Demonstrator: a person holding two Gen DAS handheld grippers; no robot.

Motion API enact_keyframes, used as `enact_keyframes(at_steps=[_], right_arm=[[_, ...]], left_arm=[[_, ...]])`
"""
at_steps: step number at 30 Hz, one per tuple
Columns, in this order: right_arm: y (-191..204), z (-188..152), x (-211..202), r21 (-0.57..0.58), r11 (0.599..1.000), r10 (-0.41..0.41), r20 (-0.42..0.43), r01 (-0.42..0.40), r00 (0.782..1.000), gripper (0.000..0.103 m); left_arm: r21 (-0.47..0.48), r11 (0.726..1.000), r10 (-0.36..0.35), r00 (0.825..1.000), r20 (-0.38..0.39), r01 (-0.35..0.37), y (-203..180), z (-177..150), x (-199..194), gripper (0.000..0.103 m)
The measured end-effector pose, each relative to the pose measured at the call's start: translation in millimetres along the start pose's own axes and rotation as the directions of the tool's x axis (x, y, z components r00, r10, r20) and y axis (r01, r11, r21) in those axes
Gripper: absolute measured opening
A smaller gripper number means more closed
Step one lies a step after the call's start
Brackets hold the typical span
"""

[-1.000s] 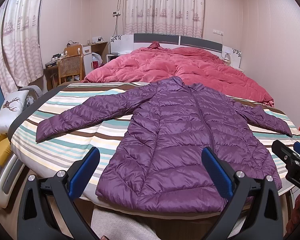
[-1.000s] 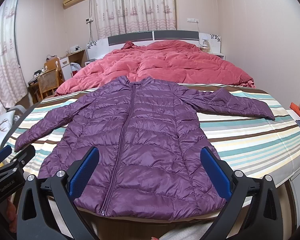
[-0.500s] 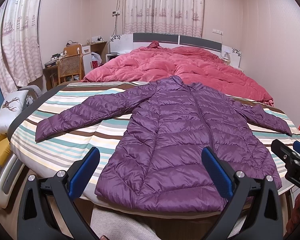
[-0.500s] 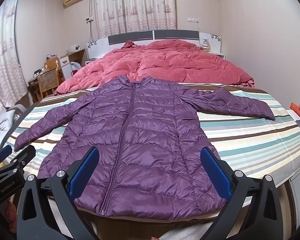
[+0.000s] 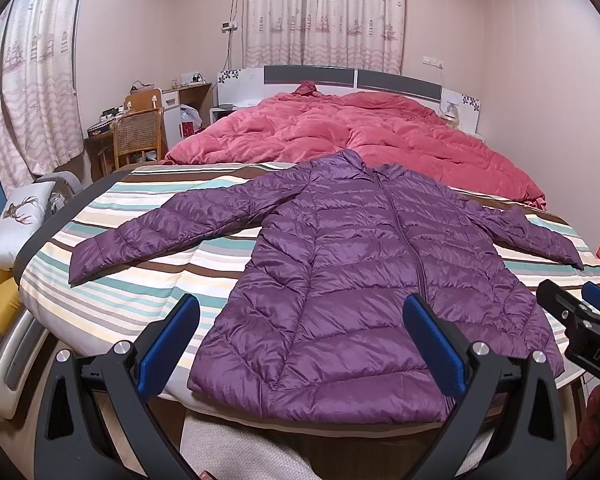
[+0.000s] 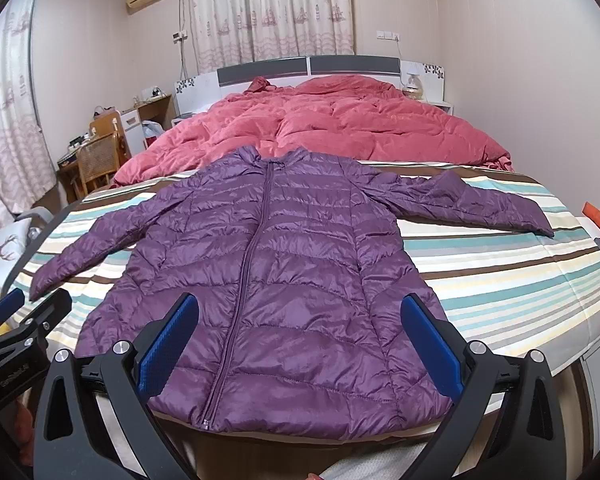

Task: Fold large clothes

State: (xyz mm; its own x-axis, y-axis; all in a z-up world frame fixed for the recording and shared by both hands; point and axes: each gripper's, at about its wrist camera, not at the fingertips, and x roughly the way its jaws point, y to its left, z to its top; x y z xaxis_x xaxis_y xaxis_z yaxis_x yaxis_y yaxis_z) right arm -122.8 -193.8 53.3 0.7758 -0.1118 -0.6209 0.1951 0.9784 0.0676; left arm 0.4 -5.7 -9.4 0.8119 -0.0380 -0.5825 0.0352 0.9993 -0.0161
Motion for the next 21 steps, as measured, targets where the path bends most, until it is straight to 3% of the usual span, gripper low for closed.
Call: enact_keyframes(at_steps=[10,15,21], right_arm=[[-8,2,18,-0.001,1.0,-0.012,-0.017,0.012,1.0,0.1],[-31,10,53,0.033,0.999,0.022,-0.084,-0.019,0.996,0.1],[-97,17,101,0.166,0.981,-0.069,-0.177,0.099,0.982,0.1]], left_arm=[[0.007,1.0,-0.026,0.999,-0.045,0.026,-4,0,21,0.101],[-0.001,0.995,-0.1,0.994,-0.03,0.1,-1,8,42,0.101],[-0.056,0.995,-0.088,0.993,-0.076,0.084,6,25,86,0.101]])
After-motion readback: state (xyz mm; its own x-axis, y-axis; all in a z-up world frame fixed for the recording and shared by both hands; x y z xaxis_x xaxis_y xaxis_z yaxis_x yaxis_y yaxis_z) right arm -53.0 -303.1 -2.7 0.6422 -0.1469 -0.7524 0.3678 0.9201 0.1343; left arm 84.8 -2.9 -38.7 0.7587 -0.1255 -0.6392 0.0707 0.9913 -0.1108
